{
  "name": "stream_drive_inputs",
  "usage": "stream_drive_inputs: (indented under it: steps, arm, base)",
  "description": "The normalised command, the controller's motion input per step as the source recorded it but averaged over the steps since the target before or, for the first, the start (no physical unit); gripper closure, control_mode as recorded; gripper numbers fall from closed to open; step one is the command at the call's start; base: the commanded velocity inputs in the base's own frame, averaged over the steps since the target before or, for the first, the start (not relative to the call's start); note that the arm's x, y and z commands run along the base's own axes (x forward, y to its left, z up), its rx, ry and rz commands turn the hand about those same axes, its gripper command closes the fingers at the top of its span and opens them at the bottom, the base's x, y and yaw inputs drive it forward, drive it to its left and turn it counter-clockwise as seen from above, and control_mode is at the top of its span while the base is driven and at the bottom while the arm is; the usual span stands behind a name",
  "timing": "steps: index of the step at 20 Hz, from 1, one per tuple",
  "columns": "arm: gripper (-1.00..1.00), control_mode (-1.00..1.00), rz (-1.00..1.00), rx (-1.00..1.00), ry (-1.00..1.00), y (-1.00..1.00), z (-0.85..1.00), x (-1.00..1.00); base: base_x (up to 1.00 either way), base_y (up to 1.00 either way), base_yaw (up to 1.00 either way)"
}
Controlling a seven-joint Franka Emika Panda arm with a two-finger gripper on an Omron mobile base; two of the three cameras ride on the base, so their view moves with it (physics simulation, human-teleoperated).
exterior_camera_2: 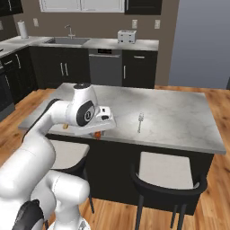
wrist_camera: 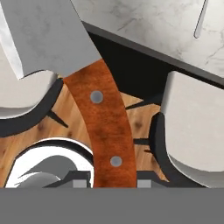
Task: Pick up the metallic utensils from the counter and place them in the open drawer. Make sure not to pick up any wooden utensils.
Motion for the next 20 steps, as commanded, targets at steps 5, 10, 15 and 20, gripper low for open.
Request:
stream_drive_inputs:
  steps: [5, 10, 15, 20]
  arm:
    - [1.0, -1.0, -0.1, 0.0, 0.0, 0.0, 0.82, -0.83]
    - [1.0, -1.0, -0.15, 0.03, -0.02, 0.07, 0.5, -0.81]
    - [1.0, -1.0, -0.2, 0.03, -0.09, 0.28, 0.54, -0.32]
    - [1.0, -1.0, -0.33, 0.12, -0.04, 0.08, 0.38, 0.0]
  base:
    - [0.0, 0.0, 0.0]
    - [0.0, 0.0, 0.0]
    - [0.0, 0.0, 0.0]
    - [0.0, 0.0, 0.0]
